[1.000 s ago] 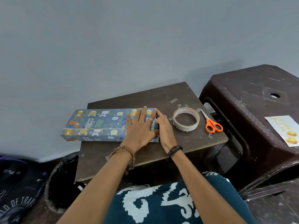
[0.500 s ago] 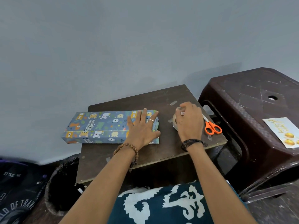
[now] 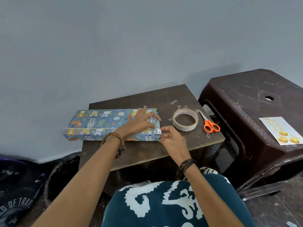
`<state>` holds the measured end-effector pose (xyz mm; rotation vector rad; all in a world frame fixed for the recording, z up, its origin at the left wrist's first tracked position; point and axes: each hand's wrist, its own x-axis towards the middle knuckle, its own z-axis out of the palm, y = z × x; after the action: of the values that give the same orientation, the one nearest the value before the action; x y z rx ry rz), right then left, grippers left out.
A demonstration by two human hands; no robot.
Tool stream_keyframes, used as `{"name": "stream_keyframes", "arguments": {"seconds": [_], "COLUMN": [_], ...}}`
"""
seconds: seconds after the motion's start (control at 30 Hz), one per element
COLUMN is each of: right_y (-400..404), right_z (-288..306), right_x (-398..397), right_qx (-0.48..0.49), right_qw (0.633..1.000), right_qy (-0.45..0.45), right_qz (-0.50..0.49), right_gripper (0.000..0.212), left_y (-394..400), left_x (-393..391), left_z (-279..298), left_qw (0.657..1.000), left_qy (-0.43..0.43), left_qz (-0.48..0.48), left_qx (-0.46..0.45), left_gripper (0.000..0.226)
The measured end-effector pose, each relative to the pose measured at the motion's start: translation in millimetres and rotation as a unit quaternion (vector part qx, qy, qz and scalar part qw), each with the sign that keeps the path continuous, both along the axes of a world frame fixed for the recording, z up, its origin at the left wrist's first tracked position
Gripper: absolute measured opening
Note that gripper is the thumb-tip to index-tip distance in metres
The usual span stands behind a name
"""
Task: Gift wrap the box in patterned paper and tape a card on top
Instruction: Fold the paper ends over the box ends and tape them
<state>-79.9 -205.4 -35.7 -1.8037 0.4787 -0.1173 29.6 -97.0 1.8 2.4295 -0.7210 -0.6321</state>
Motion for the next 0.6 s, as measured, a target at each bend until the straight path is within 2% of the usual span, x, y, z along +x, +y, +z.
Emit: {"name": "stream_keyframes", "arguments": {"seconds": [0.1,0.2,0.27,0.33,0.4,0.53,0.6], "right_y": [4.4,6.8,6.2,5.6,7.0,13.2,17.3], "right_z": [-4.1,-6.8,-7.5,-8.7,-11.1,-15.0,-15.3], "right_x": [-2.1,-1.5,-0.6,-1.1,-3.0,-6.7,-6.0], "right_qx": [-0.057,-0.112,-0.131,-0.133,-0.105,0.014,0.078], "right_qw": [0.998,0.993,0.991,0.991,0.994,0.997,0.992], "right_qy": [-0.011,-0.005,-0.004,-0.001,0.008,0.026,0.029], "right_qz": [0.015,0.028,0.034,0.025,-0.008,-0.077,-0.095], "right_gripper": [0.019,0.022,0.025,0.024,0.022,0.02,0.019], "left_y": [6.1,6.5,5.7,6.0,5.6,5.9,5.9], "left_x": [-0.2,0.5,-0.8,-0.2,-0.3,-3.9,-4.5], "left_z": [1.7,-0.8,-0.2,-2.3,-4.9,-5.3,-5.8], "left_qw": [0.997,0.988,0.988,0.987,0.986,0.988,0.988], "left_qy": [-0.019,-0.048,-0.049,-0.055,-0.073,-0.088,-0.088], "left_qz": [-0.057,-0.093,-0.092,-0.095,-0.096,-0.085,-0.082], "left_qx": [0.054,0.116,0.116,0.118,0.117,0.095,0.092], "left_gripper": [0.02,0.029,0.025,0.031,0.035,0.013,0.01]}}
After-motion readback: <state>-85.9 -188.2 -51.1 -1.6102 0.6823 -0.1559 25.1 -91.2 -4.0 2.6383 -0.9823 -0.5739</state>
